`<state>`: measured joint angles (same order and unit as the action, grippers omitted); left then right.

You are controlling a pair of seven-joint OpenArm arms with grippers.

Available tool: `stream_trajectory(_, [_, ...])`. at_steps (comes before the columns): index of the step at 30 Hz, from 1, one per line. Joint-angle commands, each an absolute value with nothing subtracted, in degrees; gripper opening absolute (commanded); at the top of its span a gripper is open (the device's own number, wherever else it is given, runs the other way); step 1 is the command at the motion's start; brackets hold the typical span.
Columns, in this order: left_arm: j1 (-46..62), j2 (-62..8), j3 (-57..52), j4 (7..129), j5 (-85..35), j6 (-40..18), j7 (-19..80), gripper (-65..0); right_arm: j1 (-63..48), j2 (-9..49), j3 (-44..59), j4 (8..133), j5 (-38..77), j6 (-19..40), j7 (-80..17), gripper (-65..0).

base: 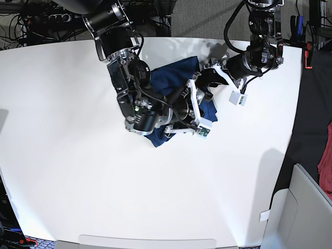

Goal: Fold the T-shirt properly
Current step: 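Grasp the loose shirt edge with the right gripper and tuck it under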

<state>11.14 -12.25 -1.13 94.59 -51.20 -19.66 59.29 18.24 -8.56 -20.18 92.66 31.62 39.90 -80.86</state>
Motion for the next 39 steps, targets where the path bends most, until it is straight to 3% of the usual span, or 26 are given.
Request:
stream_trajectory(1, [10.86, -12.79, -1.36, 95.16, -51.47, -19.65, 59.03, -42.2, 19.82, -9.00, -17.36, 95.52, 30.99, 40.00, -80.00, -34.7])
stream_trajectory(8, [10.77, -12.88, -1.45, 95.16, -51.47, -19.65, 59.03, -42.2, 19.12, -9.00, 0.92, 103.96, 26.51, 40.00, -80.00, -34.7])
stream_trajectory(12, [10.77, -12.88, -1.45, 95.25, -51.47, -19.65, 59.03, -42.2, 15.52, -4.97, 9.01, 103.52, 25.89, 40.00, -79.34, -34.7])
stream_trajectory(29, [10.95, -12.97, -1.36, 95.34, -51.74, -19.82, 59.03, -42.2, 17.89, -4.62, 12.97, 77.76, 25.80, 40.00, -60.88, -34.7])
stream_trajectory(39, [10.95, -12.88, -1.36, 95.43, -51.74, -19.82, 59.03, -42.2, 22.11, -5.93, 12.88, 68.09, 25.63, 40.00, -57.54, -35.5])
